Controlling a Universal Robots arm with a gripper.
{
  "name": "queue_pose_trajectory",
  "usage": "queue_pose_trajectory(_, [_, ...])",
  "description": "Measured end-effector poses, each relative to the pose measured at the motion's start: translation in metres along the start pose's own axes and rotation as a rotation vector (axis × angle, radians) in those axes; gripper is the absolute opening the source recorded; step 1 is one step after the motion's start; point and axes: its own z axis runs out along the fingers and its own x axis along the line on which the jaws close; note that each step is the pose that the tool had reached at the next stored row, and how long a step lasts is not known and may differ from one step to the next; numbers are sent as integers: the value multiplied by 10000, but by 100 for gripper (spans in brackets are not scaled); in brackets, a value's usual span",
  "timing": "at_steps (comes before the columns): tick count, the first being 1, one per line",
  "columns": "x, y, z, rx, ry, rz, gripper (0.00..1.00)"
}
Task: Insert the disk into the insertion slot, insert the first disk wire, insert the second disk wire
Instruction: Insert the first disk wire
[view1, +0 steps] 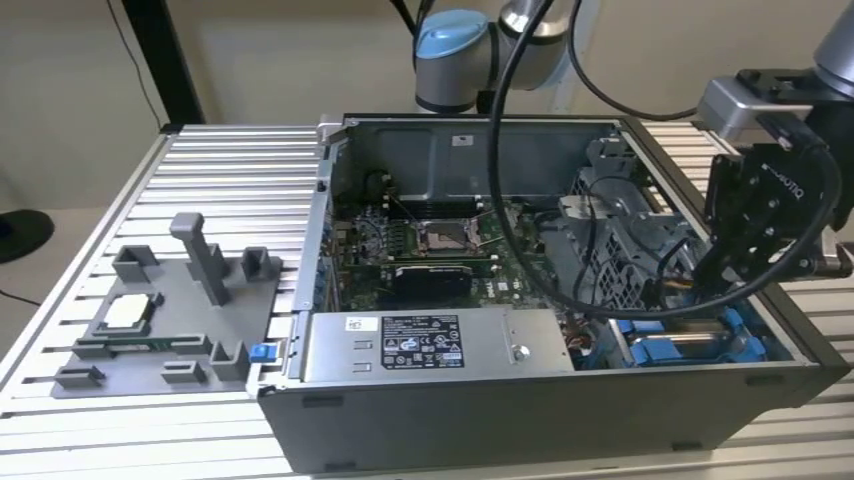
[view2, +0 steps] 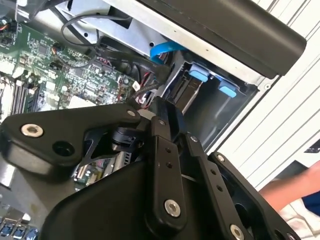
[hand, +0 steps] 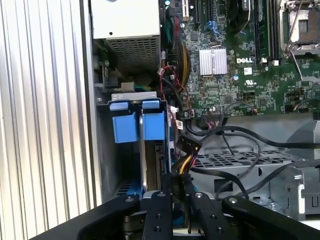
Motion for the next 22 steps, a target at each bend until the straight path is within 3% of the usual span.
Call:
queue_pose_trajectory(5, [45, -5, 16, -45, -510, -24, 0])
queue_pose_trajectory(6, [51, -6, 21, -52, -572, -25, 0])
queue_pose_trajectory(16, [57, -24, 74, -51, -577, -26, 0])
queue_pose_trajectory(22, [52, -95, 131, -52, -574, -44, 0])
